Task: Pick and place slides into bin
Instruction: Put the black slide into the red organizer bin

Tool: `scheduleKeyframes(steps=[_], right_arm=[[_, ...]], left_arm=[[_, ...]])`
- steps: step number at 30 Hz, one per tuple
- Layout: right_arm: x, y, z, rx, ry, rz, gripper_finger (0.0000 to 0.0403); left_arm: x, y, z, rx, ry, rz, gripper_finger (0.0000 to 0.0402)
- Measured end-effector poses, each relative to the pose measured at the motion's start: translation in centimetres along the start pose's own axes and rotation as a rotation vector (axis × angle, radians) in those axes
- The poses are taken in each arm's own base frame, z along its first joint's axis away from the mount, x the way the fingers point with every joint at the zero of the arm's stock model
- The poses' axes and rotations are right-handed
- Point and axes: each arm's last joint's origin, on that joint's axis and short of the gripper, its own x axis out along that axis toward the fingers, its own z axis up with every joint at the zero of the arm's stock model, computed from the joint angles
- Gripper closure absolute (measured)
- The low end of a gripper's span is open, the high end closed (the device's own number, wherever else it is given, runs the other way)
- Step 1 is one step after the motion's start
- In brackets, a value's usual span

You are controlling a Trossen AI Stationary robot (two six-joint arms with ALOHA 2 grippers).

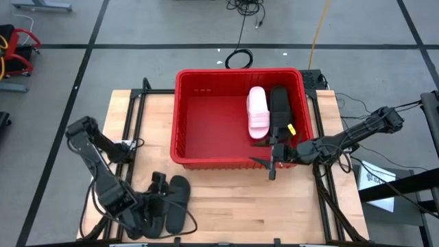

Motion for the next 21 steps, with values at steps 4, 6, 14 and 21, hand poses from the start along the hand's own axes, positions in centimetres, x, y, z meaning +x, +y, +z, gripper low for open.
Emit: scheduleKeyframes(steps=[4, 6, 14, 21], right_arm=[[0.0, 0.0, -0.5, -0.006, 0.01, 0.001, 0.0203], [0.0, 0.0, -0.7, -0.006, 0.011, 0.001, 0.0203], [-0.1, 0.0, -1.0, -0.004, 0.009, 0.0, 0.0202], [-0.1, 0.0, -1.0, -0.007, 0.01, 0.0, 0.0206]], left_arm=[[1.1, -1.4, -0.6, -0.046, 0.096, -0.045, 0.0234], [1.6, -1.9, -0.9, -0.067, 0.159, -0.065, 0.0233], [2.8, -3.4, -2.0, -0.167, 0.33, -0.096, 0.0233], [3.8, -4.4, -2.6, -0.223, 0.453, -0.131, 0.0233]])
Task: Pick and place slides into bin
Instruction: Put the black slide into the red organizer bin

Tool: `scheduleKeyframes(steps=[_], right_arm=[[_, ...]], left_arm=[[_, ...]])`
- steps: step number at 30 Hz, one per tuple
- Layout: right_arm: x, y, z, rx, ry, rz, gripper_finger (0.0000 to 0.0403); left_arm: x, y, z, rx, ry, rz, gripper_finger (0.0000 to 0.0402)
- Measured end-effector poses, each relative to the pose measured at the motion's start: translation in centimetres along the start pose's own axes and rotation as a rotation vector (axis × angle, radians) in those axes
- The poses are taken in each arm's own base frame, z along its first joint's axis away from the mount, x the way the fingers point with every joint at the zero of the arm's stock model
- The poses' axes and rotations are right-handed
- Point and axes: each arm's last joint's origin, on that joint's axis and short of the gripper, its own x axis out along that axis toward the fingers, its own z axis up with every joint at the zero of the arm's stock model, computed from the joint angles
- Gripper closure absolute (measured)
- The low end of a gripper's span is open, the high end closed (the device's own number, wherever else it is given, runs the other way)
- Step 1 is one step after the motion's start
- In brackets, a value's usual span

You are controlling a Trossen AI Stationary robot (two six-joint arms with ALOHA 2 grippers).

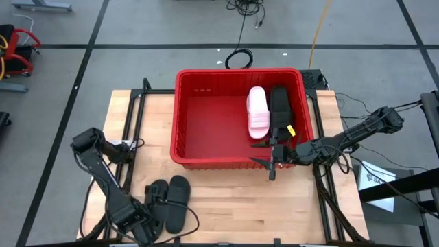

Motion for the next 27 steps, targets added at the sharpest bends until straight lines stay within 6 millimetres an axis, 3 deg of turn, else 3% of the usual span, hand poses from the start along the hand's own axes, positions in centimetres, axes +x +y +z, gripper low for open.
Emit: scheduleKeyframes(steps=[18, 27], right_arm=[[0.0, 0.0, -0.2, -0.017, 0.02, -0.002, 0.0206], [0.0, 0.0, -0.2, -0.017, 0.02, -0.002, 0.0206]], left_arm=[[3.0, -1.1, -0.6, 0.019, 0.147, 0.095, 0.0233], [4.2, -0.7, -1.3, 0.04, 0.243, 0.235, 0.0233]])
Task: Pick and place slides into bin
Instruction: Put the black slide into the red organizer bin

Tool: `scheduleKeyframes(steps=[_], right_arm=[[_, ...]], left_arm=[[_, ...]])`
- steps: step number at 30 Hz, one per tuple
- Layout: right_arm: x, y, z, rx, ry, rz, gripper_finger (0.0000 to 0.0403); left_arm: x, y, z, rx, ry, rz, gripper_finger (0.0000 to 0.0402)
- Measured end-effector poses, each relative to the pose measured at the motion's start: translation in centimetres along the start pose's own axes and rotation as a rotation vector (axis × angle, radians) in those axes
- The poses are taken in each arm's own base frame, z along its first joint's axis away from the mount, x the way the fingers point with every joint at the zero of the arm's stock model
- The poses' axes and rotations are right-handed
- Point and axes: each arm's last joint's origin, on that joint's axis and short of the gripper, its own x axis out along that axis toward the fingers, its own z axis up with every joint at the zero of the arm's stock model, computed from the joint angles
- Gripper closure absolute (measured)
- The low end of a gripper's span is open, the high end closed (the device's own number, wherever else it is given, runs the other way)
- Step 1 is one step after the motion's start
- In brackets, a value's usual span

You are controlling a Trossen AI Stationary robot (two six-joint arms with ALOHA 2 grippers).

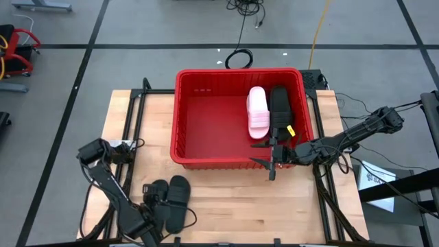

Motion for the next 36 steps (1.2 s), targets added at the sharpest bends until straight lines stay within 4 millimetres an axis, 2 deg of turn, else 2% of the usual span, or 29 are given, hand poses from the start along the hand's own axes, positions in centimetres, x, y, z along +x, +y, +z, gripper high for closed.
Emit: scheduleKeyframes(steps=[11, 20, 30, 36], right_arm=[[0.0, 0.0, 0.0, 0.0, 0.0, 0.0, 0.0206], [0.0, 0.0, 0.0, 0.002, 0.0, 0.0, 0.0206], [0.0, 0.0, 0.0, 0.003, 0.0, 0.0, 0.0206], [0.0, 0.0, 0.0, 0.003, 0.001, 0.0, 0.0206]], left_arm=[[0.5, -0.4, 0.3, 0.008, -0.011, 0.018, 0.0233], [0.6, -0.6, 0.7, -0.009, -0.095, 0.029, 0.0233], [3.6, -0.2, -0.4, -0.047, 0.002, 0.062, 0.0233], [3.7, 0.2, -0.6, -0.089, 0.038, 0.098, 0.0234]])
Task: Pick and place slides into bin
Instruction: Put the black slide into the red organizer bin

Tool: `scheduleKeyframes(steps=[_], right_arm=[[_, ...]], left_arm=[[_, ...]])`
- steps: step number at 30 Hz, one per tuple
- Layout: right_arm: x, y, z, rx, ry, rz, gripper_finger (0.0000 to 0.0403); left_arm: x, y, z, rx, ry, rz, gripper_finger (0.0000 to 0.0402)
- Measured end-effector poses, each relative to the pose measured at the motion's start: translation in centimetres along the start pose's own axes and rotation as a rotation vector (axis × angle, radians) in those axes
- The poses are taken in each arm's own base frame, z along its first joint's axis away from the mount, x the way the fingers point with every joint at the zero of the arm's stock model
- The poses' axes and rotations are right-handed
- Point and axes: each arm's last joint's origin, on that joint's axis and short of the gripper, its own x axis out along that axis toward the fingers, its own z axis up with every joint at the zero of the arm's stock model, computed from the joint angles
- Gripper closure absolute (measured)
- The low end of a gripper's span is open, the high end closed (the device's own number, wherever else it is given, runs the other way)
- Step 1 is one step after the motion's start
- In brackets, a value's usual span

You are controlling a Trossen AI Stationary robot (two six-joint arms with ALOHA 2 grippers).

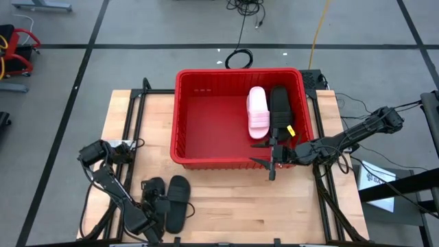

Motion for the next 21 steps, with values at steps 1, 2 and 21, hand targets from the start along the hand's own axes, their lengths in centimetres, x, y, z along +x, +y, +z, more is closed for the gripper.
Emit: scheduleKeyframes(steps=[1, 2, 21], right_arm=[[0.0, -0.01, 0.0, 0.0, 0.0, 0.0, 0.0206], [0.0, 0.0, 0.0, 0.0, 0.0, 0.0, 0.0206], [0.01, -0.01, 0.0, -0.002, 0.0, -0.001, 0.0206]], left_arm=[[0.03, 0.07, -0.06, -0.002, 0.006, 0.008, 0.0234], [0.04, 0.1, -0.08, -0.008, 0.008, 0.012, 0.0234], [0.03, 0.2, -0.17, -0.02, 0.026, 0.016, 0.0391]])
